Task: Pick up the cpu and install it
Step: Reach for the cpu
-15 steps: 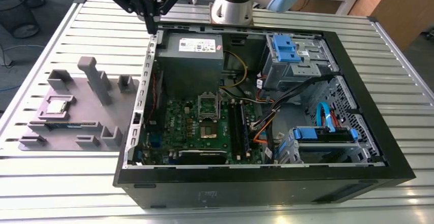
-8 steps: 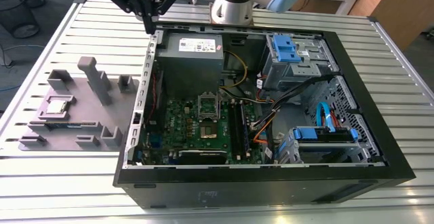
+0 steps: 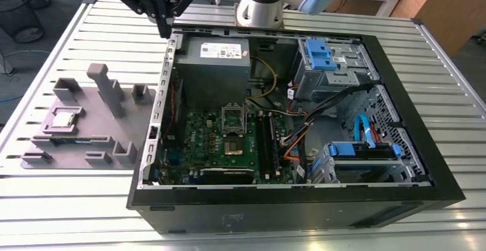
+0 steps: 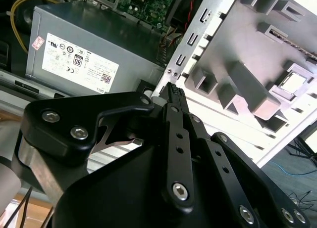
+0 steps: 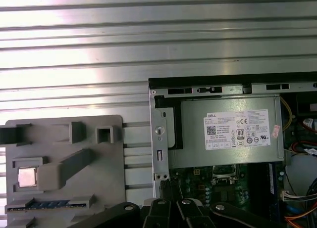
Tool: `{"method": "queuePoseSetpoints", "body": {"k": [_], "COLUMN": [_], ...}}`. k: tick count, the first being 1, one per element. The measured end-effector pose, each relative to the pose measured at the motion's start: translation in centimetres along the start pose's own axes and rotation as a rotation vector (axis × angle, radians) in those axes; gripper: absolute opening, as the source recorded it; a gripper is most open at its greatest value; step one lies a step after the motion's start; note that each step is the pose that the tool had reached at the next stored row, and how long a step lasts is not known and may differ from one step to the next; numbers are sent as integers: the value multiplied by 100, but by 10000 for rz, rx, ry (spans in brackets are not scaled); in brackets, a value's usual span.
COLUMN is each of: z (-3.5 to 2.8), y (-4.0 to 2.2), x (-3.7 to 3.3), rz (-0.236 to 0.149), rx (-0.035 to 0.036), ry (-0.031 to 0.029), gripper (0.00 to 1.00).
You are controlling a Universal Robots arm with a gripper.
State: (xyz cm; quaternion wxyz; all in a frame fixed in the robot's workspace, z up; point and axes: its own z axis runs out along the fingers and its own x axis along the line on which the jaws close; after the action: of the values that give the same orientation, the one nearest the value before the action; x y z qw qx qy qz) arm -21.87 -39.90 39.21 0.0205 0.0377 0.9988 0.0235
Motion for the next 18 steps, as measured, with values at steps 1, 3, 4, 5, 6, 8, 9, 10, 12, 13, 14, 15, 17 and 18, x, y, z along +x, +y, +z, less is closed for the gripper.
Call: {"method": "queuePoseSetpoints", "body": {"k": [1,3,4,5,6,8,9,10,12,13,14,15,17,18], "z": [0,-1,-1,-1,-2,-2,-2,-2,-3,-3,-3,-3,-3,-3], "y": [0,-2,-2,-3,-3,-4,-4,-4,-5,-5,-5,-5,-5,-5], "x": [7,23,32,40,46,54,55,60,63,63,63,64,64,64], "rz": [0,0,0,1,1,0,-2,0,0,0,0,0,0,0], "rx": [0,1,0,0,0,0,0,0,0,0,0,0,1,0], "ry": [0,0,0,0,0,-1,0,0,1,0,0,0,1,0], "gripper": [11,11,11,11,11,11,11,11,11,11,11,11,11,11]}}
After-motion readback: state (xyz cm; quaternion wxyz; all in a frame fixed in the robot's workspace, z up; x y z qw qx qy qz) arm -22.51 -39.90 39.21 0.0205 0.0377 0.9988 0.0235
